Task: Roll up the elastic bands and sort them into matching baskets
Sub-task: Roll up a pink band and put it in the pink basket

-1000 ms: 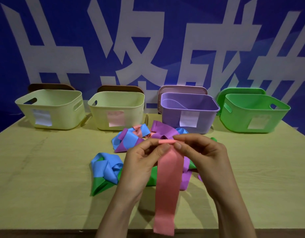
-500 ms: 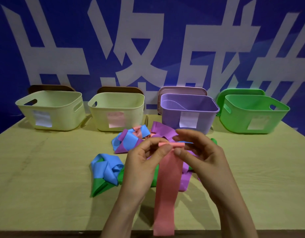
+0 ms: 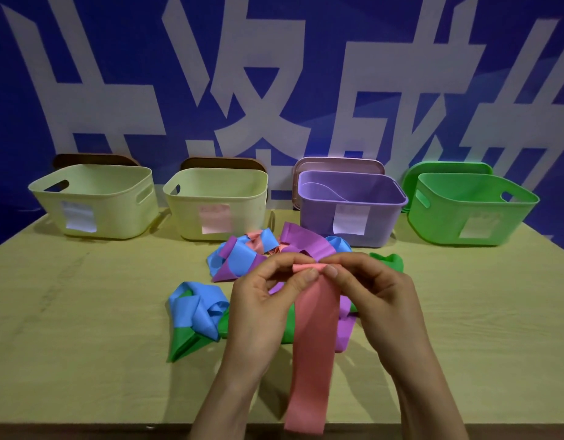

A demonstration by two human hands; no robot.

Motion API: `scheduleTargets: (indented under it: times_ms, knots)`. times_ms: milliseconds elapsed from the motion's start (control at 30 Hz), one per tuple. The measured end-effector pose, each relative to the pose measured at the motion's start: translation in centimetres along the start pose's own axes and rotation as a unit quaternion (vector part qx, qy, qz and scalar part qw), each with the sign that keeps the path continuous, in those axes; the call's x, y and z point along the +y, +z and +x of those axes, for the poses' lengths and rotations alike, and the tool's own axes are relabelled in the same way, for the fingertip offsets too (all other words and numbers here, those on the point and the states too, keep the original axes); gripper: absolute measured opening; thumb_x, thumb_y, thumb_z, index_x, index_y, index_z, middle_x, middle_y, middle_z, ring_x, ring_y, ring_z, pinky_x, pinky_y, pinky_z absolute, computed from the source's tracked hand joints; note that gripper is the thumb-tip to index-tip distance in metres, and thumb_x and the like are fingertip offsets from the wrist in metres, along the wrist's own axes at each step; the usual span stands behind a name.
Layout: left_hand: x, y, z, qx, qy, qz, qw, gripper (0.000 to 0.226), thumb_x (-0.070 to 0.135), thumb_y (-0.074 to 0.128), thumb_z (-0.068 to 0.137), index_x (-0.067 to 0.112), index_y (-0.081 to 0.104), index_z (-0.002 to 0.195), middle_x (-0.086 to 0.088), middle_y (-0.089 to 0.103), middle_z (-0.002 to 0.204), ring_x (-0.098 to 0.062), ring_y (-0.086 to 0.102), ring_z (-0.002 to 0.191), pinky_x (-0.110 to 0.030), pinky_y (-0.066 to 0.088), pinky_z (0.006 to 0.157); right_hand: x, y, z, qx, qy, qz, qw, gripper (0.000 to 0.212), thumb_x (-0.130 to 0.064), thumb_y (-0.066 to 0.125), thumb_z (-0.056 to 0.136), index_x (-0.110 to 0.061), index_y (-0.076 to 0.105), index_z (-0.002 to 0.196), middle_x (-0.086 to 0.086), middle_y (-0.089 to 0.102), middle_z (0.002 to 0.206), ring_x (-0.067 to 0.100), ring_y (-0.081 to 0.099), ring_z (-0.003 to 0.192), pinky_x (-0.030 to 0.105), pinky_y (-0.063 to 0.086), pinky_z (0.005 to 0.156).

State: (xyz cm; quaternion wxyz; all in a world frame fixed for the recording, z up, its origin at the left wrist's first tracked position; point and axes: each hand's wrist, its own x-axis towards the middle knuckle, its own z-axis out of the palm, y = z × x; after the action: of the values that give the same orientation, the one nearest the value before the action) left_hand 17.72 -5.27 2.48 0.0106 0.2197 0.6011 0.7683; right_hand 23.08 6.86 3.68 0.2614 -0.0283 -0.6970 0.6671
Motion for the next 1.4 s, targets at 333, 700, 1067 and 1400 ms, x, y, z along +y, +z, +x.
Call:
scheduleTargets:
  times_ms: [333,700,1067,1400]
  knots:
    - [0.5,-0.4,0.0,-0.056,-0.070,-0.048,0.995,0.026,0.026,0.070,0.067,0.015,0.074,0.090,-0.004,0.074,0.094,-0.009,0.068,0.090,-0.017,0.051,0.077,-0.7,-0.2,-0.1,-0.010,-0.015,0.003,1.000,0.027,-0.002,0.065,0.082,-0.027,0.076,0.081,-0.012,0.074,0.080,-0.002,0.064,0.076,0.017,0.051,0.059]
    - [0.4,-0.4,0.1,-0.014,-0.041,-0.034,0.998,0.025,0.032,0.069,0.068,0.015,0.076,0.084,-0.007,0.074,0.092,-0.016,0.068,0.092,-0.027,0.053,0.085,-1.0,-0.2,-0.4,-0.030,-0.032,0.029,0.999,0.026,0.007,0.070,0.071,-0.012,0.073,0.088,-0.006,0.075,0.086,0.002,0.068,0.082,0.014,0.052,0.065]
    - [0.5,-0.4,-0.2,-0.021,0.012,0.012,1.000,0.013,0.028,0.067,0.073,0.027,0.075,0.084,-0.001,0.074,0.089,-0.017,0.068,0.092,-0.024,0.052,0.084,-0.4,0.2,-0.3,-0.015,-0.032,0.000,0.999,0.009,-0.014,0.066,0.076,-0.010,0.072,0.081,-0.008,0.071,0.072,-0.001,0.061,0.067,0.011,0.047,0.062]
    - [0.2,-0.5,-0.4,-0.048,-0.091,-0.030,0.994,0.035,0.040,0.070,0.065,0.020,0.075,0.093,-0.005,0.073,0.098,-0.016,0.067,0.093,-0.032,0.052,0.085,-0.6,0.2,-0.4,-0.008,-0.003,0.043,0.999,0.017,-0.002,0.066,0.079,-0.017,0.073,0.082,-0.009,0.071,0.071,-0.001,0.061,0.067,0.014,0.047,0.054]
